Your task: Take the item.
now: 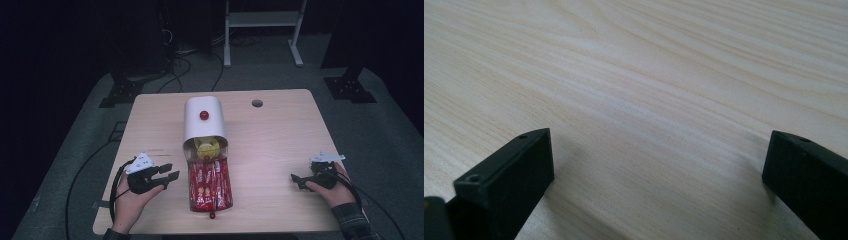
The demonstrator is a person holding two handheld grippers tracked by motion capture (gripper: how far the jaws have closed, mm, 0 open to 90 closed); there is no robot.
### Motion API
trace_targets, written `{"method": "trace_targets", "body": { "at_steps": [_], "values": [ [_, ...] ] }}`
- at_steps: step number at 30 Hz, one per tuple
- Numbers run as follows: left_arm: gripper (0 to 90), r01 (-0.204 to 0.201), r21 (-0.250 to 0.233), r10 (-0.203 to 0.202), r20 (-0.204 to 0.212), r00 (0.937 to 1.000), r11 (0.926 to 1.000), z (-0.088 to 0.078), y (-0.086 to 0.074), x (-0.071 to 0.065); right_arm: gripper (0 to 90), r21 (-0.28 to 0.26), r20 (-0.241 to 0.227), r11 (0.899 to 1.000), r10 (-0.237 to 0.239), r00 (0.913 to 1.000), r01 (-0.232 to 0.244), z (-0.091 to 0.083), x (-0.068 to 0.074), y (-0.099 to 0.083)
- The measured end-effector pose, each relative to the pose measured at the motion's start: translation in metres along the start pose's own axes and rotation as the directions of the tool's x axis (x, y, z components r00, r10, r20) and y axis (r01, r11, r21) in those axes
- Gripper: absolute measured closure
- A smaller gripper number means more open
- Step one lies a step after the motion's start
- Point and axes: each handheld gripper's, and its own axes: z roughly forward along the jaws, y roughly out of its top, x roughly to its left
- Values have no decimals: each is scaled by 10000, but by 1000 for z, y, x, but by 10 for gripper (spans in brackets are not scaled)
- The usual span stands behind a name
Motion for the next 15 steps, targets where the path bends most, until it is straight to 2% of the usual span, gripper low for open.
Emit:
{"method": "trace_targets", "body": {
  "at_steps": [15],
  "values": [
    [578, -251, 126, 244, 542, 9982, 9996, 13, 6, -16, 0, -3, 0, 10000, -5, 10000, 5, 0, 0, 0]
  ]
}}
